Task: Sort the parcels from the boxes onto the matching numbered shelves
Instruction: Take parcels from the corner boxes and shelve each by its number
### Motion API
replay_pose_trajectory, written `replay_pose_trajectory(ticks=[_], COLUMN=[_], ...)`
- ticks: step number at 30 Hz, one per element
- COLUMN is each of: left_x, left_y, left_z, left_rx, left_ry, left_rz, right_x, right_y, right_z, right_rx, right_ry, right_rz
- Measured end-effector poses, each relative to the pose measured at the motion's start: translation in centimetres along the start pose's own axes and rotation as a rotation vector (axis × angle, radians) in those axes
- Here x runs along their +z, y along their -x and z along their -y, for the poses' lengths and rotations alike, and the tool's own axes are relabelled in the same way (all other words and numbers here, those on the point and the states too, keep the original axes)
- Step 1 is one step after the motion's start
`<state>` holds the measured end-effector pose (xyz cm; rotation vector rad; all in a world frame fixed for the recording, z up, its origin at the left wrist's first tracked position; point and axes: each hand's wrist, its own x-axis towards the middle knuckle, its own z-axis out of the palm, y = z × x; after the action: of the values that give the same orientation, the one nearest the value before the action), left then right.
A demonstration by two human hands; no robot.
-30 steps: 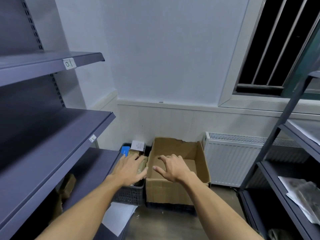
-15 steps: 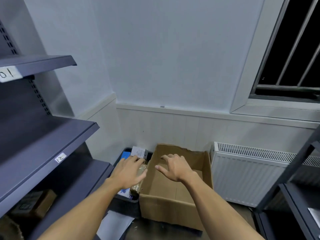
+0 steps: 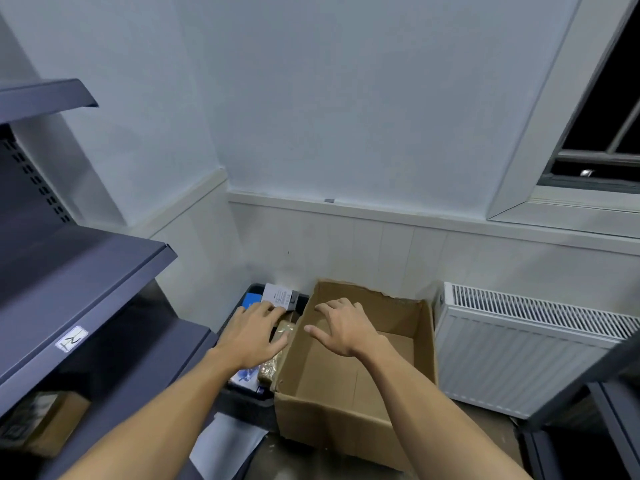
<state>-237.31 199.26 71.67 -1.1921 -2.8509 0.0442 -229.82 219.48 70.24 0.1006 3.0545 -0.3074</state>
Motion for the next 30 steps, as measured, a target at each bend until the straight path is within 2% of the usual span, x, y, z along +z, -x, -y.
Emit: replay_pose_trajectory(ticks=[10,18,30], left_x=[3.5,7.0,12.8], left_y=[-7.4,-11.8,-13.6], left_z=[6.2,12.4,14.6], left_rx=[-0.075,-0.118,-0.228], left_ry=[0.068,0.129,0.171], left_rz=[0.058,0.081,0.227], right_x=[0.3,2.2,8.1], right_y=[-10.2,-19.4,-25.5], right_z=[-1.3,1.2,-0.9], right_rx=[-0.010,-0.079,-0.140], right_ry=[0.009,-0.012,-0.054], right_rz=[0.068,0.098,0.253])
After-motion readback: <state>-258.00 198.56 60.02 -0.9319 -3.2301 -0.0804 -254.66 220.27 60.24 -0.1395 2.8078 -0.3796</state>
